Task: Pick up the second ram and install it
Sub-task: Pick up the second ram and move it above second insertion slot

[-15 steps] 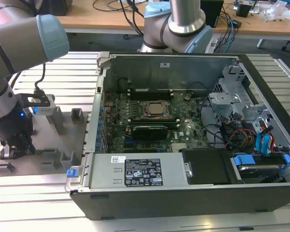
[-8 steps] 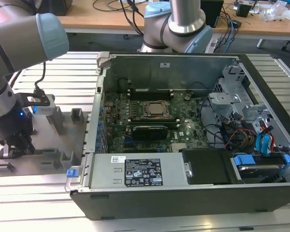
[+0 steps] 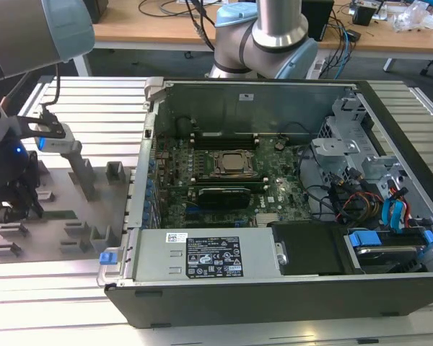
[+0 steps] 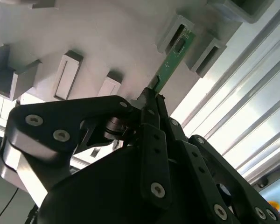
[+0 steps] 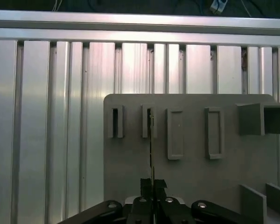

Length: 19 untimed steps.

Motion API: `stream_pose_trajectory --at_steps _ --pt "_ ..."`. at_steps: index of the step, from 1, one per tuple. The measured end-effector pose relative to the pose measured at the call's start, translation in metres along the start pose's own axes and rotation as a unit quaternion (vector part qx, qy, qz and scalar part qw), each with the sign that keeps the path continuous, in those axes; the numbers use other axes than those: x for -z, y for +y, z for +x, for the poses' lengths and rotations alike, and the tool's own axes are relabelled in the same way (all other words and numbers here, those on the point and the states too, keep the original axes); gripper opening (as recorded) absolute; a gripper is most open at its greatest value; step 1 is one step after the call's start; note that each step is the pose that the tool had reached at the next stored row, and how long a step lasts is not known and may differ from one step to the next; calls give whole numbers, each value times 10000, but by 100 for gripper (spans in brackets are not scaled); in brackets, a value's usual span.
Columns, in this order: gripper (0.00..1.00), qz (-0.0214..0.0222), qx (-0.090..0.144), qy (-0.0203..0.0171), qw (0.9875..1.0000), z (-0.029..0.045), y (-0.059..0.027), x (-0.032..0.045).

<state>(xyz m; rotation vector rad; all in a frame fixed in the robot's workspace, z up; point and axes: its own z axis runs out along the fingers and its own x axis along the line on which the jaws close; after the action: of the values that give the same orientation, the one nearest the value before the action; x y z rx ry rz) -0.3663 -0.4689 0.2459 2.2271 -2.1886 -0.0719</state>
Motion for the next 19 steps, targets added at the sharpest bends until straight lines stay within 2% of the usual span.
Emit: stream_pose_trajectory --at_steps 6,16,19 --pt "13 0 0 0 10000 -5 12 254" --pt "13 0 0 0 10000 -12 27 596" --pt "13 0 0 0 10000 -15 34 747"
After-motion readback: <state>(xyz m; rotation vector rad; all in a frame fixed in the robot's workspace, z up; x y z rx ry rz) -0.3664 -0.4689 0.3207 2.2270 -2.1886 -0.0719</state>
